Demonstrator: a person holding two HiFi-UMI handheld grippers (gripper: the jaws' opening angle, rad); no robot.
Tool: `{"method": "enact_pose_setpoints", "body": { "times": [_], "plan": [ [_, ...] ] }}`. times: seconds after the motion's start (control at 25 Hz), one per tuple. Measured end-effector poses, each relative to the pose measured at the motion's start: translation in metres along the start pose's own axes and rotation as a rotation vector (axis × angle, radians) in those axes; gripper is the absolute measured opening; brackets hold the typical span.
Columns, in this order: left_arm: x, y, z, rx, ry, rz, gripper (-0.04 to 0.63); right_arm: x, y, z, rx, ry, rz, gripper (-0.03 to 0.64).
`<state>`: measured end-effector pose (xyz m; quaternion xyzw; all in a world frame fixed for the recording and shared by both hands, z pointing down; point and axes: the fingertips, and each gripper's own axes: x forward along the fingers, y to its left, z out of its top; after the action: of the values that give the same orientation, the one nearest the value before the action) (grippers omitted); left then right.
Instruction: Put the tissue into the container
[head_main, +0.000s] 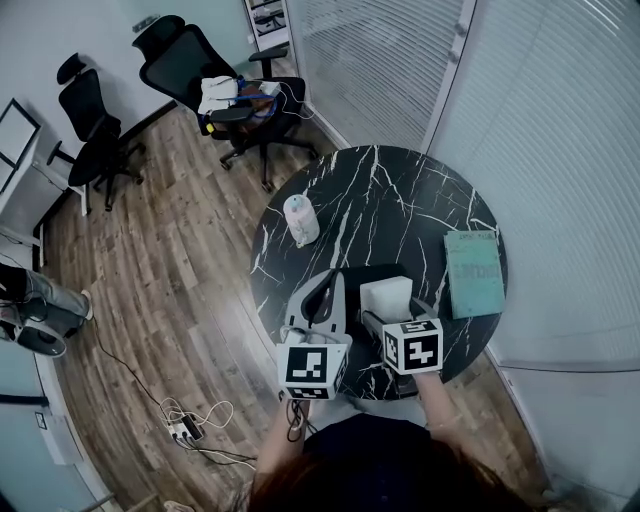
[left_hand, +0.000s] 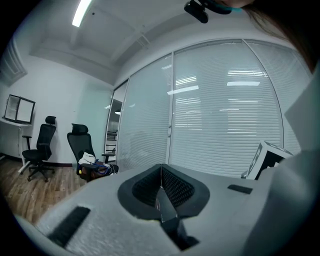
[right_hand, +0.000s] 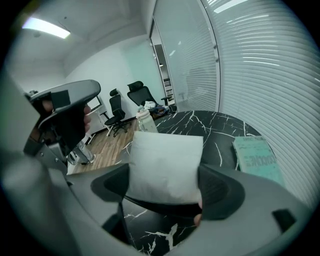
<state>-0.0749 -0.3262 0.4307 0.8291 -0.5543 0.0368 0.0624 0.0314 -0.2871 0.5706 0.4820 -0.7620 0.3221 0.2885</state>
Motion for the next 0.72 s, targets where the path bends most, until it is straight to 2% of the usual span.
{"method": "enact_pose_setpoints", "body": {
  "times": [0.72],
  "plan": [
    [0.020,0.013,-0.016,-0.033,0.015,-0.001,0.029,0.036,-0.006,-0.036,0.005,0.193,-0.013,0.417]
  ]
}}
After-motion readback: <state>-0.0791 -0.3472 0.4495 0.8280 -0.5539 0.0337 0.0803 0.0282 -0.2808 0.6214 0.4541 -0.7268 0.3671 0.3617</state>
